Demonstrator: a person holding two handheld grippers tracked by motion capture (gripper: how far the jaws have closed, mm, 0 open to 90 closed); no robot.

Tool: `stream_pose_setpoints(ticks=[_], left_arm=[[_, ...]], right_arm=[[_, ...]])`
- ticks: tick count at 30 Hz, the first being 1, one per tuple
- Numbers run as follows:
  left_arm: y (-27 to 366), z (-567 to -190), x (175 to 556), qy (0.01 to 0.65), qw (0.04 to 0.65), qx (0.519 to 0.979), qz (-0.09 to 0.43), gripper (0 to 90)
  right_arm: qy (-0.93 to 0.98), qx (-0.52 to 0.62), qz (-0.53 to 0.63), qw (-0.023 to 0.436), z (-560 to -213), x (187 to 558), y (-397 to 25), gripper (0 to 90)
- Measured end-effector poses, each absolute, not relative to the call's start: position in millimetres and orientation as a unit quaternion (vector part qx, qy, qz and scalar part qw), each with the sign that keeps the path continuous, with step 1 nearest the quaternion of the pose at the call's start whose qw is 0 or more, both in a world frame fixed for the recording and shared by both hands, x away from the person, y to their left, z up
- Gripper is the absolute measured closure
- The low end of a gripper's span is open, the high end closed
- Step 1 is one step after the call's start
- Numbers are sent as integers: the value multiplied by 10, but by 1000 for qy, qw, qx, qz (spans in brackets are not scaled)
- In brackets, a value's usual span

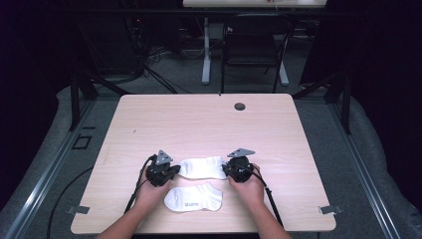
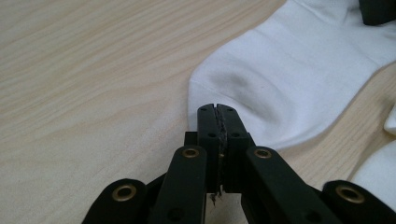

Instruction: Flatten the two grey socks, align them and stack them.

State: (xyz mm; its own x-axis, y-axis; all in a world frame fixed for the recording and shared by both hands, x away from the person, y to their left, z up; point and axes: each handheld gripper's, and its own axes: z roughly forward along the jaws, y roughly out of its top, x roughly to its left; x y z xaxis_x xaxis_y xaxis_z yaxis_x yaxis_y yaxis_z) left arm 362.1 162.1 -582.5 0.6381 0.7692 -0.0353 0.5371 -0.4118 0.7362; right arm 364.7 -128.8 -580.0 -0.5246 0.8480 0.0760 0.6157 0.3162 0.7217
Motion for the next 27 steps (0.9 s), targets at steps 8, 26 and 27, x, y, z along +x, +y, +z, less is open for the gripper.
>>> stream_pose_setpoints(ticks=[8, 26, 27], left_arm=[[1630, -5759, 3610, 401, 382, 817, 157, 751], [1560, -5810, 3712, 393, 362, 831, 155, 627], [1560, -5810, 3712, 393, 362, 831, 155, 628]], right_arm=[[791, 468, 371, 132, -5754, 3634, -1298, 621], [803, 439, 361, 181, -5693, 3640, -1206, 514], [806, 435, 358, 184, -5694, 3635, -1201, 514]])
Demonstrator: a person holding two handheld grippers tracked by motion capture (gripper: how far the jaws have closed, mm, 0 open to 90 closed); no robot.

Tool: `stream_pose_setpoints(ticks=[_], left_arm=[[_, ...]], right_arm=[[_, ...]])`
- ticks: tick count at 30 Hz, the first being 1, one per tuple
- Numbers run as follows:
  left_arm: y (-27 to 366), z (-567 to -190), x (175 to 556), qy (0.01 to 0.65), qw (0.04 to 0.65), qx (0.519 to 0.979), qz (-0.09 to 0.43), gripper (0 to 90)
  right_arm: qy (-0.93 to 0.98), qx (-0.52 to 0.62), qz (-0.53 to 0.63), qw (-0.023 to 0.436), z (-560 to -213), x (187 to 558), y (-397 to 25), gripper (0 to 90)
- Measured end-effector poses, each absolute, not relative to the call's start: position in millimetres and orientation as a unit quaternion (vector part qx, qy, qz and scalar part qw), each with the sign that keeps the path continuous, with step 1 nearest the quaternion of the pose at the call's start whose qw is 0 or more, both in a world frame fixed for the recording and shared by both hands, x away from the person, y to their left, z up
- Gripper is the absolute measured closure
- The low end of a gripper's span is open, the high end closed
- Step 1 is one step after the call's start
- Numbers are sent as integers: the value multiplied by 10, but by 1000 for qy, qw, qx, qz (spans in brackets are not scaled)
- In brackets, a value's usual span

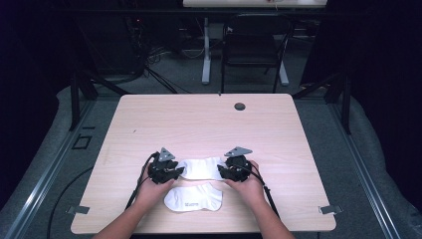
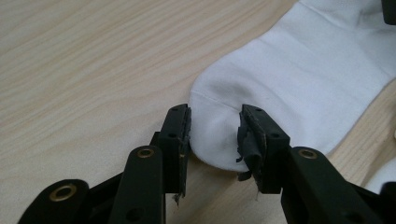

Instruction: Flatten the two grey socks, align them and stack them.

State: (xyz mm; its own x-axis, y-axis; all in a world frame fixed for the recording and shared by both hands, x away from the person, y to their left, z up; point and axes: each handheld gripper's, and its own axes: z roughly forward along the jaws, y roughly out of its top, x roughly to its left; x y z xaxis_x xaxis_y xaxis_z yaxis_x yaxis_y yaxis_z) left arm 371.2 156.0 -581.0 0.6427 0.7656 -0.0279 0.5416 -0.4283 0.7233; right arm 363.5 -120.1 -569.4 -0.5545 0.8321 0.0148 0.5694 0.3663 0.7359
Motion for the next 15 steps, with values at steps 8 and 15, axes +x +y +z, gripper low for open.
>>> stream_pose_setpoints(ticks=[8, 15], left_arm=[[1548, -5811, 3704, 388, 367, 832, 148, 748], [1545, -5807, 3703, 396, 368, 830, 139, 839]], right_arm=[[795, 458, 360, 168, -5650, 3640, -1286, 555], [786, 479, 358, 156, -5705, 3660, -1357, 584]])
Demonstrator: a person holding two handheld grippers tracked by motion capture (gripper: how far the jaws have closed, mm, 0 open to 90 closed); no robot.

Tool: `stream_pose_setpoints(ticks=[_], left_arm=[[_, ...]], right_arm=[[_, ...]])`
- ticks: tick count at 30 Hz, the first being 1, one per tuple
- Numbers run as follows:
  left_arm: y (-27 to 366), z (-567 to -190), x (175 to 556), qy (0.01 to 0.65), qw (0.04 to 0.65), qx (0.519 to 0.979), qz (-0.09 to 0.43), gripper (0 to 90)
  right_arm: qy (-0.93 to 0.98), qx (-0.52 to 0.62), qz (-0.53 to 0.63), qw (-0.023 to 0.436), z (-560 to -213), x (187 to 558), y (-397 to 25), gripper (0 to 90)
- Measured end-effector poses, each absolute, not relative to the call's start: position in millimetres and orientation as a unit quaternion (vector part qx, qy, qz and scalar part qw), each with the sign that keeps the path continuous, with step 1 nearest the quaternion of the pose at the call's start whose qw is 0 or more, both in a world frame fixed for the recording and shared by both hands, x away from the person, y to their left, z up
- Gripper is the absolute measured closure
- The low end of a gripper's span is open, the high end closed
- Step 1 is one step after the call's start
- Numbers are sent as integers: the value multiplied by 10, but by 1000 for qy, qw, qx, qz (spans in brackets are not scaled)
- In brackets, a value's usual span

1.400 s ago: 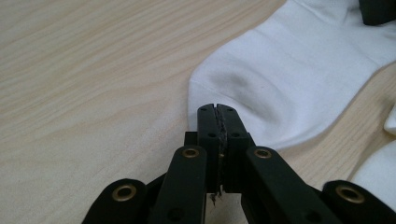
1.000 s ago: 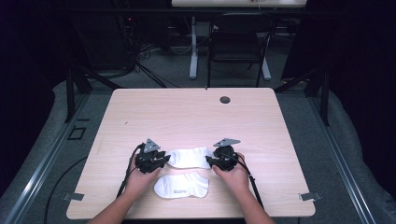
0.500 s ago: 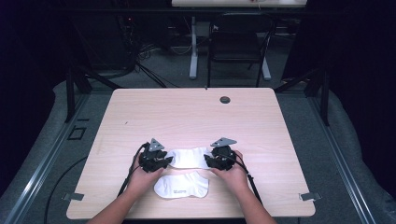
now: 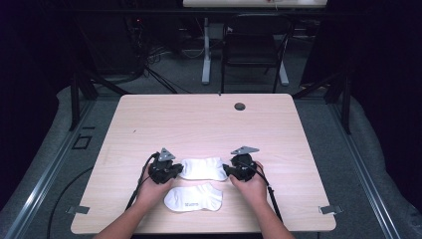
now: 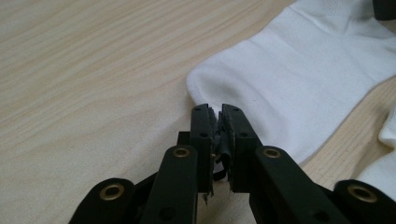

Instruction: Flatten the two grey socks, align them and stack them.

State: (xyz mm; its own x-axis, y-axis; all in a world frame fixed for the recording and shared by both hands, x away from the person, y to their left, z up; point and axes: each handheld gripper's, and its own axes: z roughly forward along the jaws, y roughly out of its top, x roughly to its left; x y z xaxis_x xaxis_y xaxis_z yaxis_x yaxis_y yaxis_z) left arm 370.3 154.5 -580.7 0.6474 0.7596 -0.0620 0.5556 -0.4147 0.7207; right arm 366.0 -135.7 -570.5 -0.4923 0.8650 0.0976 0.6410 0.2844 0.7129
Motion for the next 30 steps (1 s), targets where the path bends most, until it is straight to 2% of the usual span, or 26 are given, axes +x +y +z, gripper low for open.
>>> stream_pose_setpoints(ticks=[7, 9, 15, 30], left_arm=[[1538, -5810, 3701, 397, 369, 829, 139, 853], [1539, -5812, 3706, 399, 371, 827, 137, 854], [1556, -5807, 3729, 406, 376, 824, 122, 856], [1594, -5656, 3683, 401, 395, 816, 132, 858]], right_arm=[[791, 475, 355, 151, -5769, 3675, -1343, 619], [795, 469, 353, 154, -5784, 3669, -1324, 694], [795, 468, 360, 141, -5780, 3669, -1320, 829], [793, 455, 381, 136, -5594, 3637, -1306, 861]])
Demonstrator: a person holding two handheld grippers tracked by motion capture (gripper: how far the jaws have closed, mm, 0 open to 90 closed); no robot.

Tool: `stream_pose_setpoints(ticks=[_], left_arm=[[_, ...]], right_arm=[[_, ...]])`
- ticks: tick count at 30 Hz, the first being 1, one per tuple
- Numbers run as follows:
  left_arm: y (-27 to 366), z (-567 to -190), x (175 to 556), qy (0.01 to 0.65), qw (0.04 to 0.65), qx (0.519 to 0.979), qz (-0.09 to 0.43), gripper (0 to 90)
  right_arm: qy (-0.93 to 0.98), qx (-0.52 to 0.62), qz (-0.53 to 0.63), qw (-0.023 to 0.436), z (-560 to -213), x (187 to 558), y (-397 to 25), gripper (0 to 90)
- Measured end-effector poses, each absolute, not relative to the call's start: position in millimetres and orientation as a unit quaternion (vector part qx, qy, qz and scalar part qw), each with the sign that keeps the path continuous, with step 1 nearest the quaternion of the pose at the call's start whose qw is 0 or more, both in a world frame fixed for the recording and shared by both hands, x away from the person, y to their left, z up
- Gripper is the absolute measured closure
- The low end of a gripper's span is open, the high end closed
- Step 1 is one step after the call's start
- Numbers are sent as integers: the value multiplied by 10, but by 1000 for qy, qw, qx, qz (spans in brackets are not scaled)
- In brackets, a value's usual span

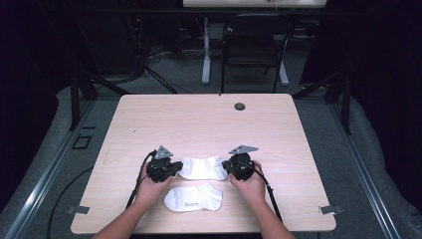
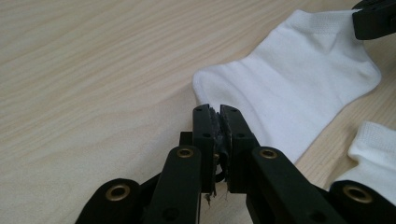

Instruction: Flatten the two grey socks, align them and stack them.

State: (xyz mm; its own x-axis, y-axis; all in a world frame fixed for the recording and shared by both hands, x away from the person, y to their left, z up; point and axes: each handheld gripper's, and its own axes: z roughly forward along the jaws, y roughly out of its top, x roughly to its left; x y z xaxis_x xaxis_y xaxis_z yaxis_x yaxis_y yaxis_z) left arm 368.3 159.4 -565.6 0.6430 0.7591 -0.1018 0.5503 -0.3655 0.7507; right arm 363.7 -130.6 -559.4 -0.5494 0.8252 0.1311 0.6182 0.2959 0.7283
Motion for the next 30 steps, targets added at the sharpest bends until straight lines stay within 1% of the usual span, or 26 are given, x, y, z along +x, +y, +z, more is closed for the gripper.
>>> stream_pose_setpoints(ticks=[13, 24, 30], left_arm=[[1685, -5452, 3598, 402, 411, 806, 137, 857], [1745, -5341, 3373, 391, 414, 812, 130, 856], [1767, -5328, 3237, 384, 416, 815, 125, 856]], right_arm=[[794, 438, 398, 138, -5363, 3583, -1233, 861], [803, 418, 403, 135, -5252, 3376, -1228, 861], [808, 409, 404, 130, -5255, 3250, -1230, 861]])
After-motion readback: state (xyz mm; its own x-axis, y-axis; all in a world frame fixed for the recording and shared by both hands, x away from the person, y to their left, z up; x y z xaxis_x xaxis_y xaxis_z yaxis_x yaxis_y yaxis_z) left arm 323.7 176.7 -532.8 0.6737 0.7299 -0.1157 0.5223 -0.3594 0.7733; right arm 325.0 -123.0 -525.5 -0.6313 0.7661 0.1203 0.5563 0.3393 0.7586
